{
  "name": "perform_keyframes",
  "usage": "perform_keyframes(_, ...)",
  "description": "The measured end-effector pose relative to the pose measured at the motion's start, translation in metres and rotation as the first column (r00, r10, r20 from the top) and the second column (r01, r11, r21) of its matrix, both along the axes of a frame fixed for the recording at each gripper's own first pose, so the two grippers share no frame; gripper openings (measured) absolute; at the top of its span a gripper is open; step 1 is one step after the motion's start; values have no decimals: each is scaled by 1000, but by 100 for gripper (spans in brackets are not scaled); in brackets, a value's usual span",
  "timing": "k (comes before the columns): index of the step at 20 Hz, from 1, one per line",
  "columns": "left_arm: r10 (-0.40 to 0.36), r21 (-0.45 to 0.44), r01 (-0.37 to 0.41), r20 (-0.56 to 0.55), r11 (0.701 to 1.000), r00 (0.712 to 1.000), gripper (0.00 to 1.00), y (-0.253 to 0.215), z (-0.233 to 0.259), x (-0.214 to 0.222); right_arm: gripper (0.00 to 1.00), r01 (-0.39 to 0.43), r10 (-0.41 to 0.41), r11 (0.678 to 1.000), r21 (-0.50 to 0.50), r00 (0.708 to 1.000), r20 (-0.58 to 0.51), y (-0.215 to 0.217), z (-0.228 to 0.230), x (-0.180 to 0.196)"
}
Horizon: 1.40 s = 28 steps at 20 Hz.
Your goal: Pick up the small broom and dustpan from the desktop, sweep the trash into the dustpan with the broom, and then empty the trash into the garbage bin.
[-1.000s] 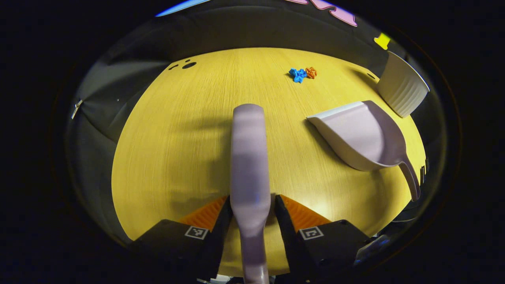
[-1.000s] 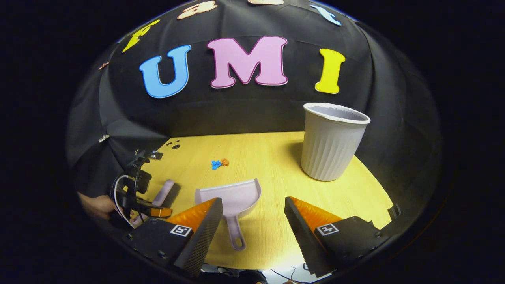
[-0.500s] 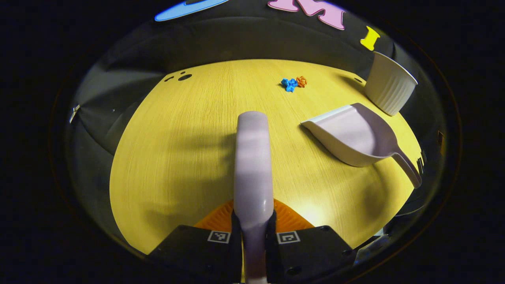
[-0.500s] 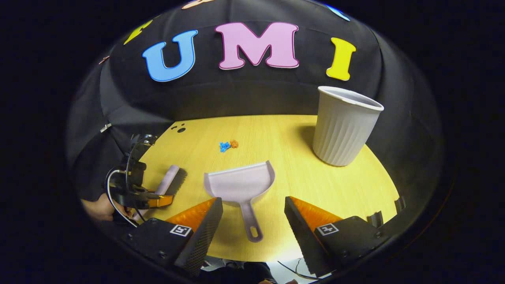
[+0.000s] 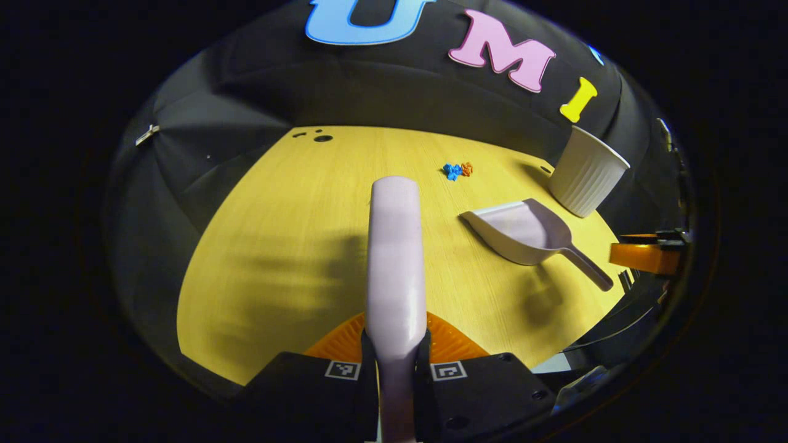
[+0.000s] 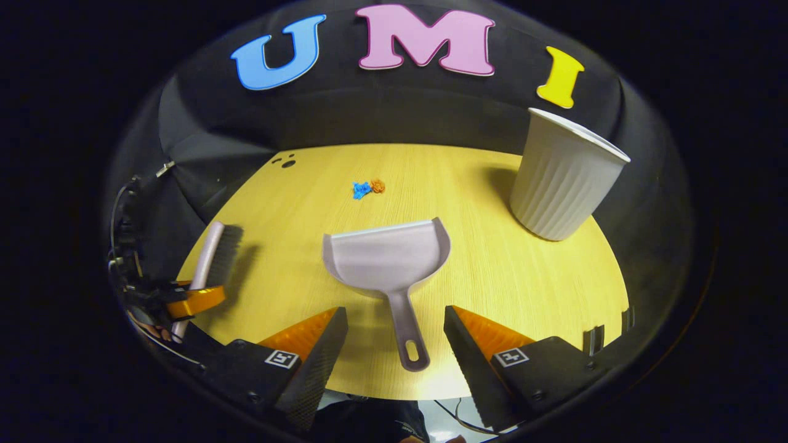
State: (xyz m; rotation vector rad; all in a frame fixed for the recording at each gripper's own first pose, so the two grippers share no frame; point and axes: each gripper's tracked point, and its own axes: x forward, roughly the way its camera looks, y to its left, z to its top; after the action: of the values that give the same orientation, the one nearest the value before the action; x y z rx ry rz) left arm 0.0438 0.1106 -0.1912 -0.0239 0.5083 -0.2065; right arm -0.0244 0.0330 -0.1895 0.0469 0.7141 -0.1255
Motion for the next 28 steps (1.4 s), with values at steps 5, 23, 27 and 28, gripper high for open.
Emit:
perform_keyframes(5,71,-39,-71,-16,997,997,27,7,4,-16,98,-21,17,999,-28,992,-128,-13,-42,17)
perform_keyframes(23,157,-3,-159,-107,987,982,28,-32,14,14,39,-89,99,995,46,946,-308,-9,-108,57)
perform_keyframes(27,147,10,-147,-127,989,981,28,-41,17,33,35,-162,175,984,66,935,-308,-10,-108,56)
perform_keyframes(28,137,23,-135,-129,991,982,28,-42,18,40,35,-177,191,982,71,928,-320,-11,-108,53)
